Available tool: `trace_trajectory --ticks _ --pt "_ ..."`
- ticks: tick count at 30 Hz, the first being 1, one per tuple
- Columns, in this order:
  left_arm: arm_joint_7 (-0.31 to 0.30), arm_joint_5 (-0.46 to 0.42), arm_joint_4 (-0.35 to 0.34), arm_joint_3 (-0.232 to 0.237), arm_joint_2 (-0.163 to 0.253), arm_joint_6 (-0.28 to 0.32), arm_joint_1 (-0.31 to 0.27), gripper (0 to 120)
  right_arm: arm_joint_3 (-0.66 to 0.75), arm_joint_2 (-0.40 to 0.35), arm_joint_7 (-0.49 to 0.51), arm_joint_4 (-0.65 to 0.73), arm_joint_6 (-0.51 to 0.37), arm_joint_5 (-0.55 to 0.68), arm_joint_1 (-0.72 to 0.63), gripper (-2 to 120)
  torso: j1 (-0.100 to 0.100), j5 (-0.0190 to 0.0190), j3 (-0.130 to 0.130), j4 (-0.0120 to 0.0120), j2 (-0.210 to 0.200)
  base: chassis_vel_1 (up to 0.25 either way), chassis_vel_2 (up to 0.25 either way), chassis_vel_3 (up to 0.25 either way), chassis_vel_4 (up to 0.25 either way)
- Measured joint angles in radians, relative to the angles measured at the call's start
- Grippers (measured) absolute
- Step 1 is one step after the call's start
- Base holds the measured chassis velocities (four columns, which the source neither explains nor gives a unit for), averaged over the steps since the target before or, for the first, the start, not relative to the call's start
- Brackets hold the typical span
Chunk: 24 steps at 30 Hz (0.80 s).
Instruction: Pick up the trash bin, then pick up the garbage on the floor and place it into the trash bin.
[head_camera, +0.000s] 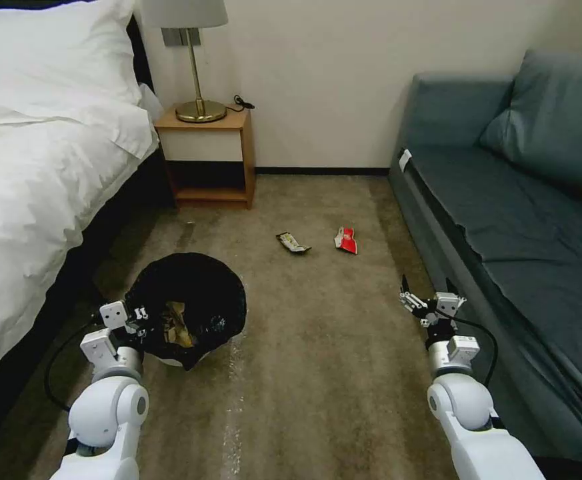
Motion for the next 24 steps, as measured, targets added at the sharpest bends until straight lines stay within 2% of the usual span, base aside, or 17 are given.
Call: trace_trajectory --ticks 24 --pt "0.005 -0.002 0.002 -0.007 0.001 -0.009 0.010 4 0.007 0.005 -0.009 -0.009 0.007 -0.022 0.003 100 0.000 0.0000 0.000 0.0001 0.000 -0.039 0.040 0.039 -0.043"
